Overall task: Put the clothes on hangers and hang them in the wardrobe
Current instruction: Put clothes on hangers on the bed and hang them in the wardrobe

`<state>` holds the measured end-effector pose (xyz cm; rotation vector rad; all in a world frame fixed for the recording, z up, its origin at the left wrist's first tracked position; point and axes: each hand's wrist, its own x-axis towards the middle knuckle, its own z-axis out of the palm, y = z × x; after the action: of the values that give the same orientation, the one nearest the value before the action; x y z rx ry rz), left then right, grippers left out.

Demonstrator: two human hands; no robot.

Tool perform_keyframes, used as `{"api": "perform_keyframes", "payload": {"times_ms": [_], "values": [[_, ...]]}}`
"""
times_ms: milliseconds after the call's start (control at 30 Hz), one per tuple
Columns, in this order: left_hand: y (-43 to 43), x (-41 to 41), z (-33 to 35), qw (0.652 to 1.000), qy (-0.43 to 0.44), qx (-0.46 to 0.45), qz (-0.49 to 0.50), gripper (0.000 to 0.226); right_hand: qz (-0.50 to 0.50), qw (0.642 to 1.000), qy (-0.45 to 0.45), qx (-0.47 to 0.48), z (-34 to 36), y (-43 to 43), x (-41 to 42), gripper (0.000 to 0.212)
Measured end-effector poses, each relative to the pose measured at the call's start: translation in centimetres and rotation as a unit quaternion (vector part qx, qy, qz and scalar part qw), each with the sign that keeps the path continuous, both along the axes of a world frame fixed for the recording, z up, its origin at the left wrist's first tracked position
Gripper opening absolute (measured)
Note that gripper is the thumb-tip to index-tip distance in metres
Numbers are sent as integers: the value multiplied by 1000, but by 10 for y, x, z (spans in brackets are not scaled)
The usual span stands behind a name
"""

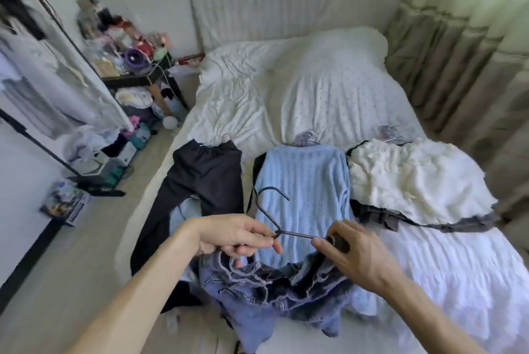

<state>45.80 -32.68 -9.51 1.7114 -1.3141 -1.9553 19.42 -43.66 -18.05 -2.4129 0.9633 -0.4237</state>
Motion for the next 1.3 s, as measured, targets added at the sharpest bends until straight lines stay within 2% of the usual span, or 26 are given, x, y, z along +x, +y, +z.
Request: {"api": "perform_keyframes", "payload": {"times_ms": [233, 467, 633, 767, 833, 933, 1100, 1167, 1300], "values": [[46, 141, 30, 998, -42, -19, 29, 24, 61, 997, -20, 32, 18, 29, 150, 68], [101, 268, 63, 996, -59, -27, 63, 28, 85, 993, -59, 60, 55, 68, 285, 58], [107, 330, 99, 984, -128, -82, 88, 24, 70, 991, -83, 74, 81, 67, 359, 62], [84, 365, 123, 956, -213, -154, 129, 20, 32, 994, -85, 55, 111, 46, 406, 63], [66, 378, 136, 932, -268, -198, 144, 19, 12, 995, -88, 36, 127, 29, 426, 64], [32, 393, 154, 874, -373, -271, 154, 16, -18, 995, -98, 11, 150, -3, 451, 64], [-35, 416, 146, 772, -482, -356, 213, 19, -58, 990, -130, -22, 165, -61, 489, 60], [-55, 427, 115, 765, -498, -352, 205, 22, -39, 992, -119, -7, 145, -83, 499, 56], [-81, 451, 25, 810, -478, -291, 175, 26, -7, 999, -31, 45, 70, -112, 508, 45]]}}
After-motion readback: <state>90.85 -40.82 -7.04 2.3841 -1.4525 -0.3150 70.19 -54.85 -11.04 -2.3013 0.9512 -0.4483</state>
